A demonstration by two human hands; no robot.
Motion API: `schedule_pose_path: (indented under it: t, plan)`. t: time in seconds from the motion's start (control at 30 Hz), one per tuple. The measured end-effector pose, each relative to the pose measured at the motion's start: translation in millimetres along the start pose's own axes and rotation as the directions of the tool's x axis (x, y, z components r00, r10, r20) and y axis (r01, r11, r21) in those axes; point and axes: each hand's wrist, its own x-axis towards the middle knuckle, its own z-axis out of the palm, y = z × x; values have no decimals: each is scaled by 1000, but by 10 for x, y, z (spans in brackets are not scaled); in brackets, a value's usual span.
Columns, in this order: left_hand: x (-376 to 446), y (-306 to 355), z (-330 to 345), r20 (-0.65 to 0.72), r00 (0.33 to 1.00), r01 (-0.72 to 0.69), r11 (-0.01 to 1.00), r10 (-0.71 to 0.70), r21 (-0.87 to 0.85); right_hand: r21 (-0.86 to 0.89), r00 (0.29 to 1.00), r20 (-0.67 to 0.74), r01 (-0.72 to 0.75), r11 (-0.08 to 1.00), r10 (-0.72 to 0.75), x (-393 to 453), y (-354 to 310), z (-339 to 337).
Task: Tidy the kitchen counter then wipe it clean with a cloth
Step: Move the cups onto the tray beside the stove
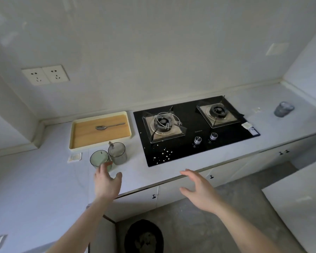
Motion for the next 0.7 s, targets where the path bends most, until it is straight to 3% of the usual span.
schedule_pose_path:
  t: [0.13,0.23,0.5,0.7]
  plan:
    - [-434,726,374,275,928,-260,966,251,-2,51,1000,-25,-17,999,19,-186,433,-383]
    - [-708,1239,713,368,854,-417,907,367,62,84,998,-57,-3,996,8,-303,774,-716]
    - [-1334,2585,1938,482,688,-653,753,542,86,101,992,-114,-36,994,48,-737,1958,-1888]
    - [-1615,3339,2711,542,594,-720,693,594,30,145,973,-212,-61,988,91,-883,2587,-2619]
